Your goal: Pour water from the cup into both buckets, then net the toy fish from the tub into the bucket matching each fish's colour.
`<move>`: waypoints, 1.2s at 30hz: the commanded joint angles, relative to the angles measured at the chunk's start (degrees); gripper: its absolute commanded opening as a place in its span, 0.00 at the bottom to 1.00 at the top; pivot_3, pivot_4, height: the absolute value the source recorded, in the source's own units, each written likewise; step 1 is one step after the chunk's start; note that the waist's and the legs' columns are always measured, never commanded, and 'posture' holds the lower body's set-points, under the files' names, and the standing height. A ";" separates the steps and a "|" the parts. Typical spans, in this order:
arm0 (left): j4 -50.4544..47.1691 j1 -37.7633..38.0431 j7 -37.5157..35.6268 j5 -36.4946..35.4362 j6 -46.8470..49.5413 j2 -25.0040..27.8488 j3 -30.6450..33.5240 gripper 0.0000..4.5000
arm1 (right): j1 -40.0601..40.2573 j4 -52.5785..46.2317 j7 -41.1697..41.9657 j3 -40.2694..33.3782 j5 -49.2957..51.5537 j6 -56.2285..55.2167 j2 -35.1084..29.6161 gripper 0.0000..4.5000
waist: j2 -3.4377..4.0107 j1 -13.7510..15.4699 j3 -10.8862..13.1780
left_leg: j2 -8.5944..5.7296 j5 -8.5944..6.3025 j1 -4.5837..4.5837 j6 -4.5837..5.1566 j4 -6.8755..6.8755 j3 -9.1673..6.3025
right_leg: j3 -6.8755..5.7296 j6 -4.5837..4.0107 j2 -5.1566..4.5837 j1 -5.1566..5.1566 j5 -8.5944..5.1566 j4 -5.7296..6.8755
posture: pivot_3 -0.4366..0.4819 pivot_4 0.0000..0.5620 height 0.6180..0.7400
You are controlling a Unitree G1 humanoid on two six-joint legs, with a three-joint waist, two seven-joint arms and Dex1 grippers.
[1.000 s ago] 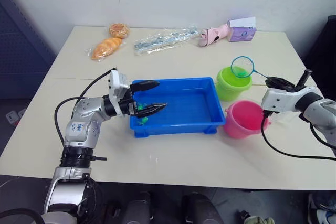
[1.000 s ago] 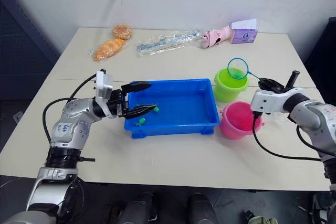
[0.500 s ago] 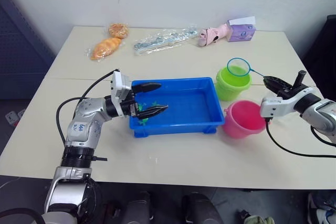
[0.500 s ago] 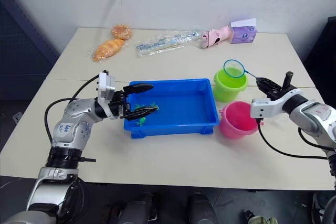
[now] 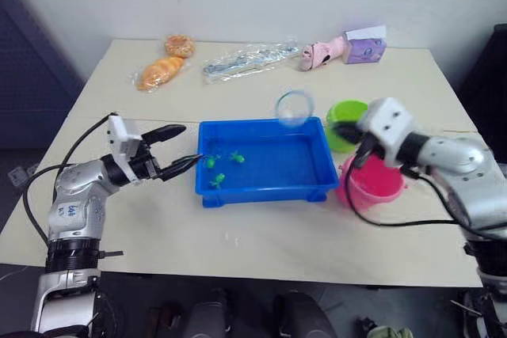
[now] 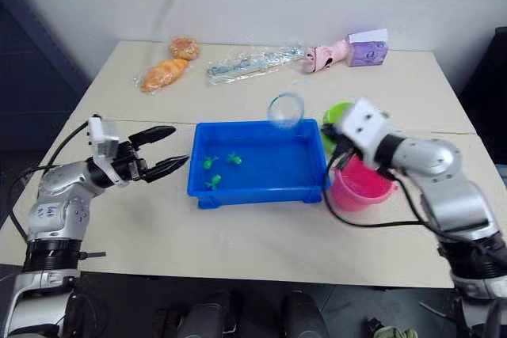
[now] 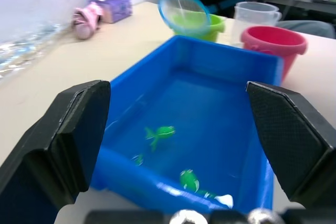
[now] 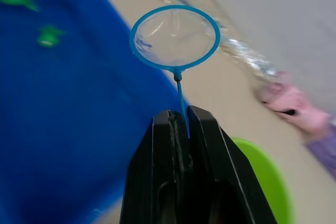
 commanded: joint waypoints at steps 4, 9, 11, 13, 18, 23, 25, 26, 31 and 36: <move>-4.58 3.48 -2.37 -1.19 1.18 3.98 0.82 0.98 | -3.73 -0.62 -1.60 8.94 -8.37 3.97 4.09 0.00 | 0.00 -0.18 0.00 | -0.15 -0.09 -0.05 0.06 -0.04 0.00 | 0.02 0.00 -0.13 -0.05 0.00 -0.02 | 0.48 0.27 1.00; -5.60 4.58 -4.45 -1.41 2.38 5.88 0.93 0.98 | -5.97 4.51 -3.27 11.40 -15.25 0.94 5.21 0.00 | 0.00 -0.42 0.00 | -0.19 -0.10 -0.05 0.07 -0.04 0.01 | 0.01 0.00 -0.14 -0.07 0.00 -0.01 | 0.48 0.27 1.00; -6.08 4.94 -4.51 -1.35 2.45 5.87 0.86 0.98 | -7.07 6.81 -3.42 12.14 -17.55 -0.32 6.00 0.00 | 0.00 -0.45 0.00 | -0.19 -0.09 -0.05 0.05 -0.04 0.02 | 0.01 0.00 -0.13 -0.08 0.00 0.01 | 0.48 0.27 1.00; -6.45 5.12 -4.51 -1.25 2.47 5.75 0.67 0.98 | -7.96 8.71 -3.17 12.98 -19.53 -1.31 6.75 0.00 | 0.00 -0.59 0.00 | -0.19 -0.08 -0.05 0.04 -0.04 0.05 | 0.03 0.00 -0.13 -0.12 0.00 0.06 | 0.48 0.27 1.00; -6.56 5.21 -4.35 -0.57 2.11 5.49 -0.18 0.98 | -10.13 12.62 -0.61 16.73 -21.53 -2.43 11.61 0.00 | 0.00 -0.74 0.00 | -0.15 -0.04 -0.06 -0.03 -0.09 0.11 | 0.08 0.00 -0.08 -0.25 0.00 0.18 | 0.48 0.27 1.00; -5.59 4.85 -4.27 0.24 1.17 5.90 -0.74 0.98 | -9.18 9.63 0.60 15.79 -18.90 2.77 17.73 0.00 | 0.00 -0.60 0.00 | -0.15 -0.03 -0.15 -0.04 -0.07 0.15 | 0.11 0.00 -0.09 -0.40 0.00 0.32 | 0.48 0.27 1.00; -5.38 4.70 -4.21 0.33 0.98 5.97 -0.76 0.98 | -8.57 8.20 0.61 13.98 -17.61 5.44 18.73 0.00 | 0.00 -0.55 0.00 | -0.15 -0.03 -0.16 -0.04 -0.07 0.14 | 0.11 0.00 -0.09 -0.40 0.00 0.33 | 0.48 0.27 1.00; -5.36 4.67 -4.22 0.32 0.97 6.01 -0.74 0.98 | -8.32 7.58 0.88 13.37 -17.29 6.37 18.54 0.00 | 0.00 -0.55 0.00 | -0.15 -0.03 -0.16 -0.04 -0.07 0.14 | 0.11 0.00 -0.09 -0.40 0.00 0.34 | 0.48 0.27 1.00; -6.87 4.45 -5.33 -1.41 4.18 6.08 -1.64 0.98 | -6.44 2.02 2.03 6.21 -11.21 12.90 17.96 0.00 | -0.01 -0.34 0.00 | -0.19 -0.07 -0.17 0.02 -0.08 0.13 | 0.11 0.00 -0.13 -0.39 0.00 0.27 | 0.48 0.27 1.00; -8.26 1.65 -4.64 -1.04 3.45 4.38 -2.97 0.98 | -4.22 -5.34 4.70 -1.42 -3.40 19.89 15.24 0.00 | -0.01 -0.39 0.00 | -0.18 -0.07 -0.17 0.01 -0.12 0.13 | 0.11 0.00 -0.12 -0.40 0.00 0.24 | 0.48 0.27 1.00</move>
